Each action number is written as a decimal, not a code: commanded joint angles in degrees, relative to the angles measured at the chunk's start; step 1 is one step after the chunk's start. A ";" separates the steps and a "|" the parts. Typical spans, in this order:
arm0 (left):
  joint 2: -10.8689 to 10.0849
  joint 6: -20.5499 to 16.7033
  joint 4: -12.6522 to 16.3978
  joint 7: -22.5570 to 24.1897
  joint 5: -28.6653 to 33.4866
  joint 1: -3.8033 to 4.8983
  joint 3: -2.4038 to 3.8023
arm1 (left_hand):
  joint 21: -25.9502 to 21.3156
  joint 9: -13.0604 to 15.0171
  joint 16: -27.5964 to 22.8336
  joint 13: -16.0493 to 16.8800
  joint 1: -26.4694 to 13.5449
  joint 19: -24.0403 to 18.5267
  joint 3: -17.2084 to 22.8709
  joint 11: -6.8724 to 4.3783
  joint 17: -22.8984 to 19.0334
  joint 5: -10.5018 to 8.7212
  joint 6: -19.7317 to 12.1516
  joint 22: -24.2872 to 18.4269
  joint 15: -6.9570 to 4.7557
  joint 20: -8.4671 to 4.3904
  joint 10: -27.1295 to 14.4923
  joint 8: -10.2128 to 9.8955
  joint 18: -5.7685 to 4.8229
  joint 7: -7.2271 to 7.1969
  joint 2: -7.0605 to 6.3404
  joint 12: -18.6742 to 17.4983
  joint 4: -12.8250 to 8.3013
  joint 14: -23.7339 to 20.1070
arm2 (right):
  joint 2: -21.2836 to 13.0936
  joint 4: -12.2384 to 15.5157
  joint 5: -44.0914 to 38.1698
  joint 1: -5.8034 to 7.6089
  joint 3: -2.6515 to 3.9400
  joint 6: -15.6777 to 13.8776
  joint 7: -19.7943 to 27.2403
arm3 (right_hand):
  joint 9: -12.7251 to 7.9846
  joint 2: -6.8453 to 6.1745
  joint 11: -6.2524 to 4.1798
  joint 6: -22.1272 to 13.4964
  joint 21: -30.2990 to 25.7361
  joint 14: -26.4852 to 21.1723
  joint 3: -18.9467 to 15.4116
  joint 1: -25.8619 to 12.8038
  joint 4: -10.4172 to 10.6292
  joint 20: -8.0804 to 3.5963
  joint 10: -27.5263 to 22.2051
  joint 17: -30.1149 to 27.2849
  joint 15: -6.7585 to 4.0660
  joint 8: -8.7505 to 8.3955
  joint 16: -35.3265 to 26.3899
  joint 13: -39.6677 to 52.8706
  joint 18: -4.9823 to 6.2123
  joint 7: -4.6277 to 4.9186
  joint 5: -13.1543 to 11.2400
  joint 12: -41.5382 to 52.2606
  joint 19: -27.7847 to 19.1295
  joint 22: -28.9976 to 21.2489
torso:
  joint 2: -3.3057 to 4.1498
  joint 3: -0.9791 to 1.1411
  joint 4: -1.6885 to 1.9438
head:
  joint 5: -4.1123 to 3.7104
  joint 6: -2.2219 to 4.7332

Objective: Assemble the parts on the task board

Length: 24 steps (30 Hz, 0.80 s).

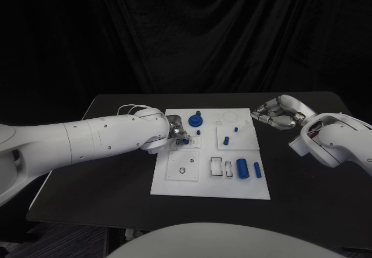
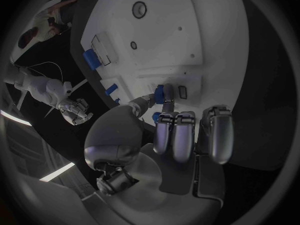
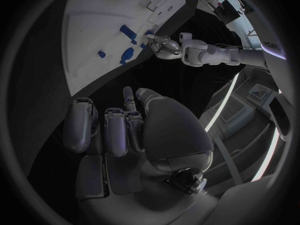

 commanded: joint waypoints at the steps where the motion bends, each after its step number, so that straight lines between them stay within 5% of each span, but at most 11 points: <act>1: -0.08 1.60 0.03 -0.22 -0.12 -0.27 -0.11 | -0.18 0.00 0.15 15.09 -0.14 -0.33 -0.36 -0.02 15.09 -1.00 0.06 3.34 -0.08 0.10 5.96 -0.46 0.40 -0.17 0.45 0.21 0.20 5.85 | -0.04 -0.02 -0.23 -0.16 0.05 0.71 -1.20 | 0.07 0.15 -0.07 0.34 -0.30 3.06 0.23 0.56 -0.25 -0.17 0.17 3.52 -0.51 0.01 -0.29 7.18 0.08 0.04 0.37 -0.19 0.34 5.98 | 0.00 -0.01 0.02 | -0.03 0.01; 5: -0.15 1.62 -0.03 -0.19 -0.12 -0.29 -0.11 | -0.34 0.10 0.15 15.09 -0.53 -0.35 -1.58 0.04 15.09 -4.22 0.22 3.31 -0.03 0.17 5.96 -0.98 0.41 -0.10 0.63 0.21 1.12 5.85 | -0.03 -0.03 -0.23 -0.17 0.05 0.90 -1.32 | 0.07 0.15 -0.07 0.34 -0.30 3.06 0.23 0.56 -0.25 -0.17 0.17 3.52 -0.51 0.01 -0.29 7.18 0.08 0.04 0.37 -0.19 0.34 5.98 | 0.00 0.01 -0.01 | 0.00 0.01; 7: -0.19 1.64 -0.05 -0.17 -0.12 -0.31 -0.11 | -0.46 0.06 0.15 15.09 -2.06 -0.41 -3.54 0.20 15.09 -7.20 0.36 3.23 0.13 0.25 5.96 -1.36 0.43 0.10 0.37 0.21 2.88 5.85 | -0.03 -0.04 -0.23 -0.18 0.05 1.00 -1.38 | 0.07 0.15 -0.07 0.34 -0.30 3.06 0.23 0.56 -0.25 -0.17 0.17 3.52 -0.51 0.01 -0.29 7.18 0.08 0.04 0.37 -0.19 0.34 5.98 | 0.02 0.01 -0.01 | -0.03 0.01; 10: -0.23 1.72 -0.09 -0.15 -0.12 -0.33 -0.11 | -0.55 -0.13 0.15 15.09 -3.48 -0.41 -6.09 0.37 15.09 -9.06 0.36 3.25 0.26 0.36 5.96 -2.02 0.44 0.32 0.00 0.21 4.90 5.85 | -0.03 -0.05 -0.23 -0.20 0.05 1.15 -1.46 | 0.07 0.14 -0.07 0.35 -0.30 3.07 0.25 0.58 -0.30 -0.18 0.20 3.54 -0.51 0.01 -0.27 7.22 0.08 0.04 0.46 -0.17 0.35 5.98 | 0.02 0.02 -0.01 | -0.03 0.01; 15: -0.24 1.84 -0.23 -0.24 -0.12 -0.36 -0.11 | -0.77 -0.55 0.15 15.09 -5.03 -0.45 -10.94 0.53 15.09 -11.23 0.62 3.20 0.40 0.52 5.96 -3.26 0.49 0.46 -0.26 0.21 8.29 5.85 | -0.03 -0.06 -0.23 -0.25 0.05 1.38 -1.58 | 0.07 0.14 -0.07 0.35 -0.30 3.07 0.25 0.58 -0.30 -0.18 0.20 3.54 -0.51 0.01 -0.27 7.22 0.08 0.04 0.46 -0.17 0.35 5.98 | -0.03 0.01 0.02 | 0.06 0.01; 24: -0.26 1.80 -0.39 -0.26 -0.12 -0.40 -0.11 | -0.88 -0.71 0.15 15.09 -5.17 -0.39 -14.42 0.58 15.09 -12.81 1.00 3.31 0.44 0.57 5.96 -4.13 0.50 0.52 0.22 0.21 10.52 5.85 | -0.03 -0.07 -0.23 -0.30 0.05 1.77 -1.83 | 0.09 0.09 -0.08 0.39 -0.37 3.08 0.34 0.65 -0.45 -0.19 0.17 3.51 -0.53 0.03 -0.29 7.17 0.09 0.03 0.74 -0.19 0.36 5.95 | -0.03 -0.04 0.00 | 0.24 0.01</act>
